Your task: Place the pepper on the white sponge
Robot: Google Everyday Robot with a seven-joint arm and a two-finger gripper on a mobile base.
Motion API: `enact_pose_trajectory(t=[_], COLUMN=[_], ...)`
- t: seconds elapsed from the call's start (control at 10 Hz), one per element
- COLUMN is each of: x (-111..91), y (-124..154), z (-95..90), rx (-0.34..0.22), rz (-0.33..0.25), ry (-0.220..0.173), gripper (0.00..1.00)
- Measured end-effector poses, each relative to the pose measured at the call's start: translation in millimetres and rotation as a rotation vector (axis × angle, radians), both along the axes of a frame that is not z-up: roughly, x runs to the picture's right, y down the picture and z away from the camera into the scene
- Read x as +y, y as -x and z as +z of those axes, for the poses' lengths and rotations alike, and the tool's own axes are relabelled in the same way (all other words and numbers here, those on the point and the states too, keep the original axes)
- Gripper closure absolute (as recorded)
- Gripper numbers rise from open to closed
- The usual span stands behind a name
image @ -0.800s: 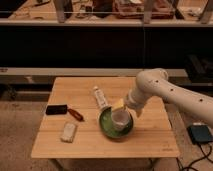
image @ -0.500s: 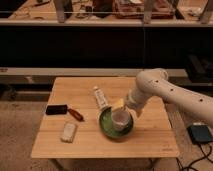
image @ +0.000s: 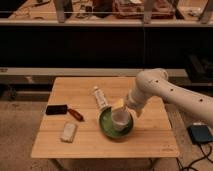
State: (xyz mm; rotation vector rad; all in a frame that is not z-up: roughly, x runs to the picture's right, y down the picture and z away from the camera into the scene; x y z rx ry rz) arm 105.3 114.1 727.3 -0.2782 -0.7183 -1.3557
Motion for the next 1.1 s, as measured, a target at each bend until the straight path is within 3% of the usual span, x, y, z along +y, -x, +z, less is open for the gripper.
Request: enact_pose_trajectory(t=[0.7, 0.8, 0.9, 1.1], x=[-3.6, -20.3, -54.0, -99.9], y=[-0.4, 7.8, 30.1, 72.0], z=[-0.2, -0.9, -3.4, -8.8], rx=[0.002, -0.018, -0.066, -0.148], rz=[-0.001, -0.028, -0.092, -0.200], ry=[-0.007, -0.043, -0.117, -0.219], gripper=[0.20, 0.20, 0.20, 0.20])
